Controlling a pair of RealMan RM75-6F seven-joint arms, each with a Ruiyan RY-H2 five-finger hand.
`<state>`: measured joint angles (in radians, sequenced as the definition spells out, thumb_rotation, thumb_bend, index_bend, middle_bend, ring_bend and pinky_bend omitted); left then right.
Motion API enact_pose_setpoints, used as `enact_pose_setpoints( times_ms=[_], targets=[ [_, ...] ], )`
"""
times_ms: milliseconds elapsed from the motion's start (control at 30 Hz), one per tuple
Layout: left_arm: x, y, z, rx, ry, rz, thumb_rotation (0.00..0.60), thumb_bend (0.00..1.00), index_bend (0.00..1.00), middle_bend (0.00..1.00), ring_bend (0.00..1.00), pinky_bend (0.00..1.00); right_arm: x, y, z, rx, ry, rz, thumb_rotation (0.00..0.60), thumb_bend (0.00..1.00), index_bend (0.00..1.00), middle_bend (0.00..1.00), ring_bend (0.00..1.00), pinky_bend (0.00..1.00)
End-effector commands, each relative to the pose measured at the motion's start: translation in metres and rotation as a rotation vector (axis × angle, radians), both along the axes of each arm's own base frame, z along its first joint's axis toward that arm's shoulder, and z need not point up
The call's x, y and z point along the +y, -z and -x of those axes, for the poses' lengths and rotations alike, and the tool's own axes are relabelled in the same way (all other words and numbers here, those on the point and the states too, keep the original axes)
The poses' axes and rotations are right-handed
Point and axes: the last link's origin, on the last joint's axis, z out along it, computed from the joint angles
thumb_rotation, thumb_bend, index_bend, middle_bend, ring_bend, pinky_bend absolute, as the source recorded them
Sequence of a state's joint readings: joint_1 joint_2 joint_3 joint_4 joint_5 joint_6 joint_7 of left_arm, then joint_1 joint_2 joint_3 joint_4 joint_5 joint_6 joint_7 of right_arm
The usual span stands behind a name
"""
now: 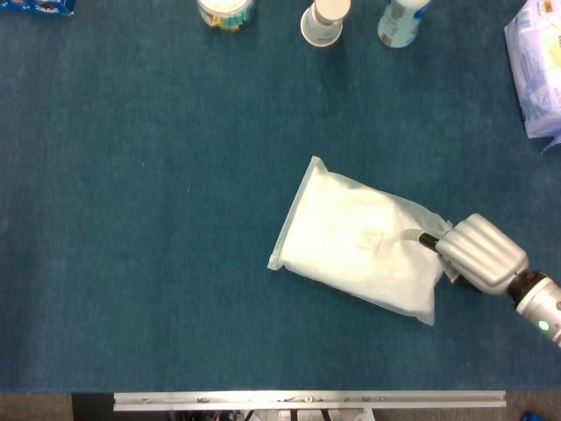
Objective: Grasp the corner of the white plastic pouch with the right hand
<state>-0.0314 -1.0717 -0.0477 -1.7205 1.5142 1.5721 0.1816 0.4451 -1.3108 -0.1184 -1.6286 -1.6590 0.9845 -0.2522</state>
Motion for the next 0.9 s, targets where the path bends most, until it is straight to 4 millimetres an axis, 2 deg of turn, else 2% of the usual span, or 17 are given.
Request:
enact_pose_setpoints(
  times_ms=[33,400,533,667,800,900],
  targets=[
    [0.000,0.000,0.000,0.000,0.000,0.000,0.600,0.18,0.48,0.44,0.38,0.51,-0.001,-0.004,0.000,-0.004,0.003,0.008,0.600,1.00,0.24,1.00,0.96,0.99],
    [0.000,-0.003,-0.001,-0.010,0.003,-0.016,0.600,0.18,0.48,0.44,0.38,0.51,-0.001,0.013,0.022,0.060,0.067,-0.038,0.600,1.00,0.24,1.00,0.96,0.99],
    [0.000,-0.004,-0.001,-0.011,0.002,-0.017,0.600,0.18,0.48,0.44,0.38,0.51,-0.001,0.013,0.021,0.049,0.060,-0.031,0.600,1.00,0.24,1.00,0.96,0.99],
    [0.000,-0.005,-0.001,-0.013,0.004,-0.020,0.600,0.18,0.48,0.44,0.38,0.51,-0.001,0.004,0.011,0.003,0.022,0.004,0.600,1.00,0.24,1.00,0.96,0.99],
    [0.001,-0.005,-0.001,-0.013,0.003,-0.022,0.600,0.18,0.48,0.44,0.38,0.51,0.000,-0.014,0.002,-0.073,-0.021,0.075,0.600,1.00,0.24,0.98,0.94,0.99],
    [0.001,-0.005,-0.001,-0.012,0.001,-0.020,0.600,0.18,0.48,0.44,0.38,0.51,-0.001,-0.028,0.003,-0.095,-0.030,0.121,0.600,0.85,0.24,0.90,0.88,0.99]
  ],
)
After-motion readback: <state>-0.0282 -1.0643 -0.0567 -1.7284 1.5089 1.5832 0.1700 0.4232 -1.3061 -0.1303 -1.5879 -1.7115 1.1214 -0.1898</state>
